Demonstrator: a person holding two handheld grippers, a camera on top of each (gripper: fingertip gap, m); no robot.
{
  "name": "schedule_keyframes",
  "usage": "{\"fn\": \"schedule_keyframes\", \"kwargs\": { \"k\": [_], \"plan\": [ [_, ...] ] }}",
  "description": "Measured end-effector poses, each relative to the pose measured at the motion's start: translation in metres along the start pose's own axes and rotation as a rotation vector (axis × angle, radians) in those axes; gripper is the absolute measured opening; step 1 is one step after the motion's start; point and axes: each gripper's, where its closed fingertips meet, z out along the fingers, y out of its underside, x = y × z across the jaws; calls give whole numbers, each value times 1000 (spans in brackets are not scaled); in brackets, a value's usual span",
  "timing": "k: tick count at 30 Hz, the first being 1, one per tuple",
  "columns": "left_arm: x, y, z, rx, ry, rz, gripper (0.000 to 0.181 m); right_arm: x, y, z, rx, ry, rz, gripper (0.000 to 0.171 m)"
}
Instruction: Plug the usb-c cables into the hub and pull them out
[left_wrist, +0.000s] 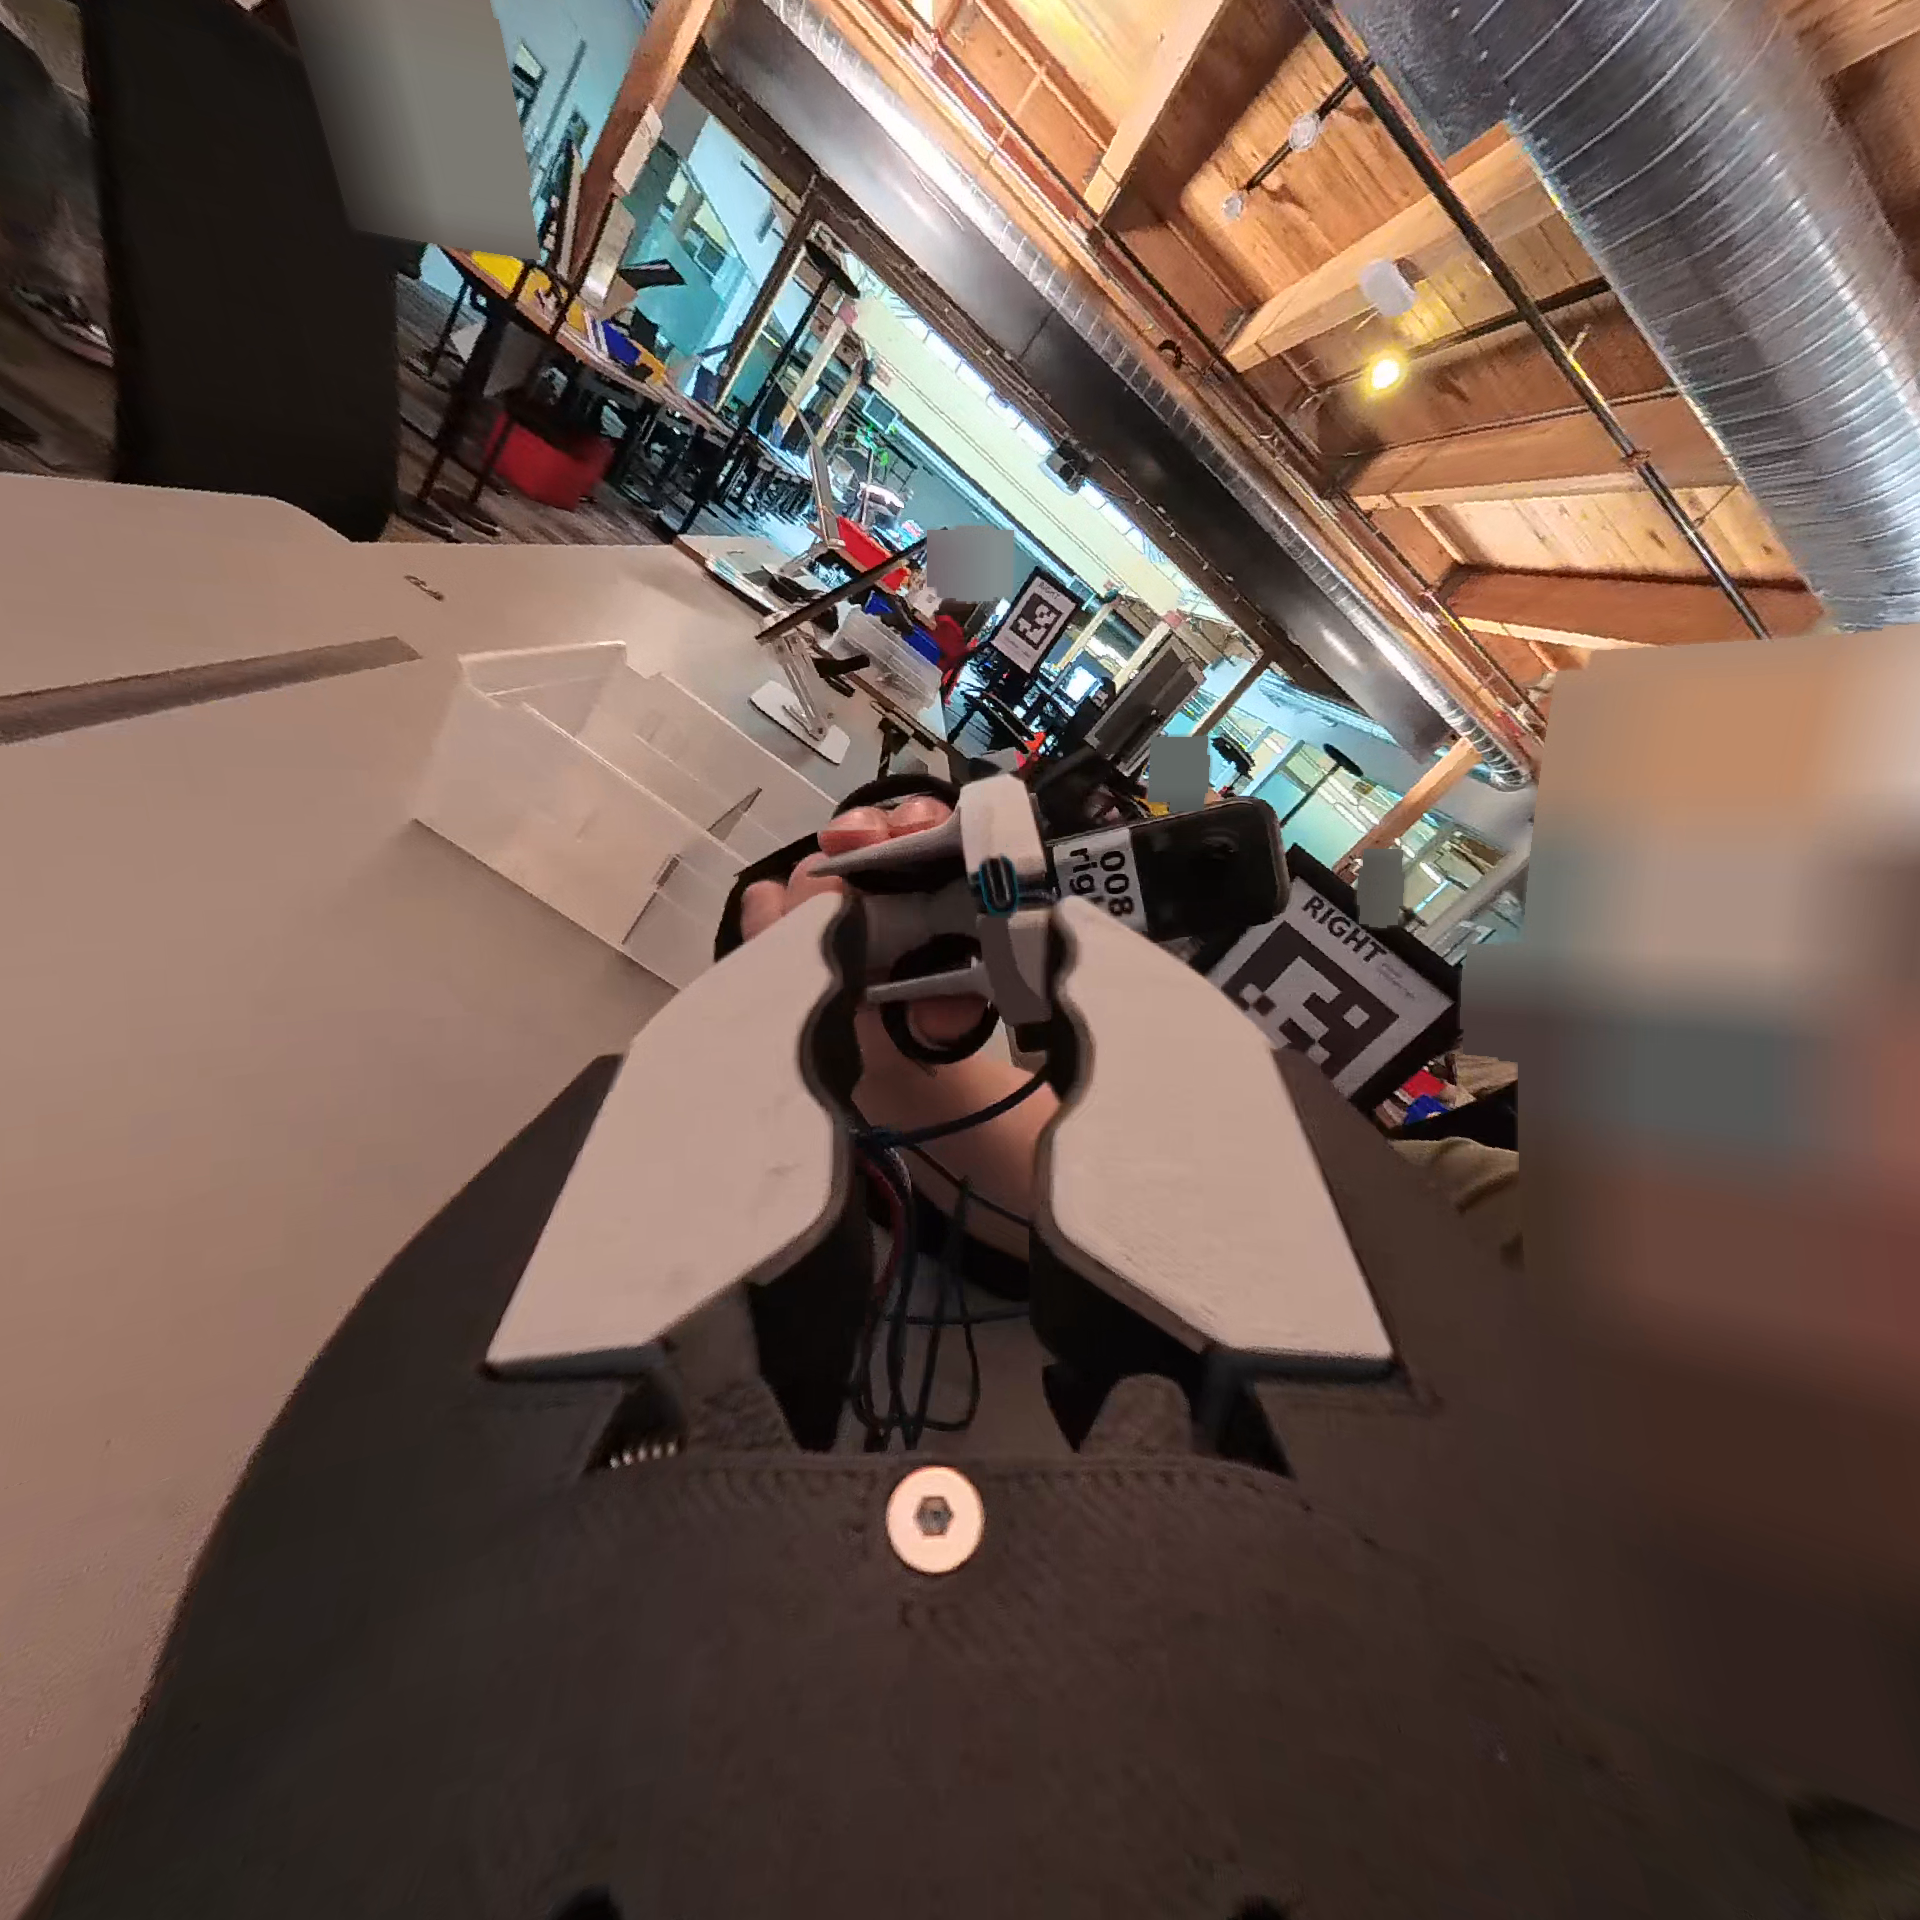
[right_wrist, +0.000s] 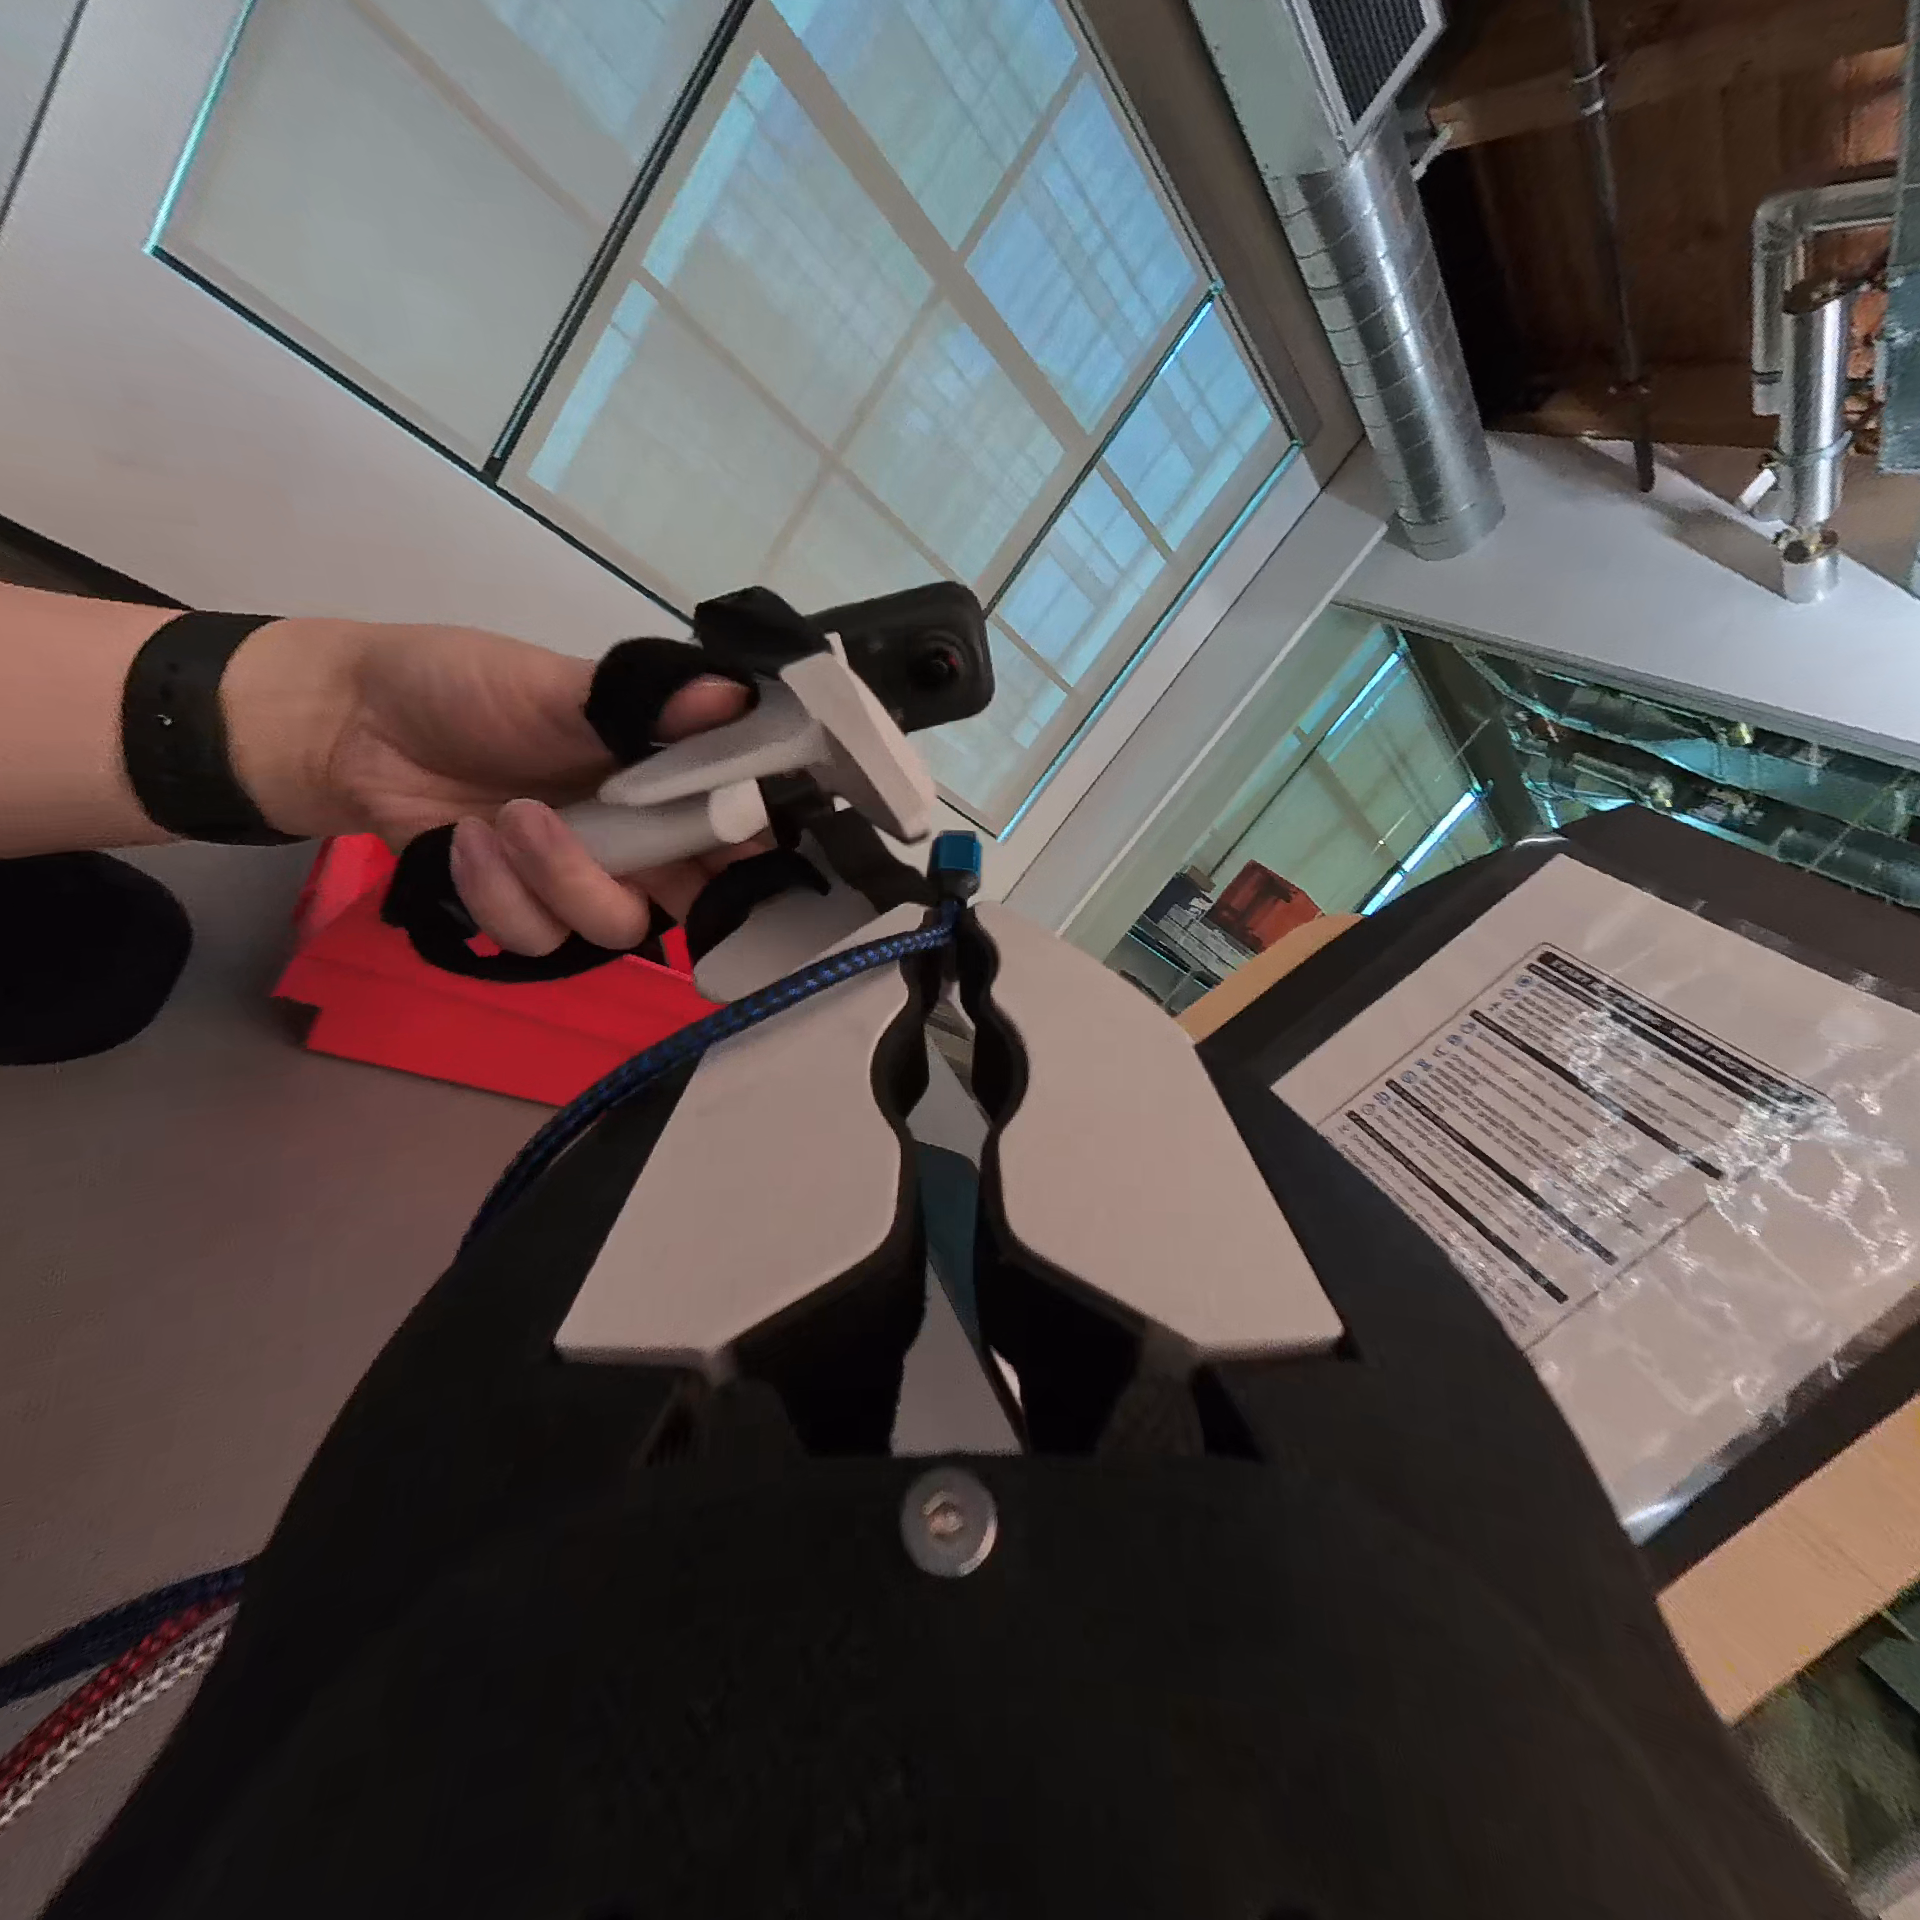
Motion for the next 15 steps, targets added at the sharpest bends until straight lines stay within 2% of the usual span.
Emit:
{"fn": "schedule_keyframes", "kwargs": {
  "k": [1,6,9,12,15],
  "plan": [
    [2,0,0,3,10,11,20,-2,0,0,2,-10,-1,4],
    [5,-5,-4,33,24,53,6,-5,3,1,-3,-24,-14,4],
    [4,-7,-4,44,-3,67,6,-1,4,2,6,17,-1,5],
    [2,-9,-3,75,-25,56,6,2,8,5,7,66,47,24],
    [0,-7,0,79,-25,36,5,1,8,7,-1,86,17,24]
  ]
}}
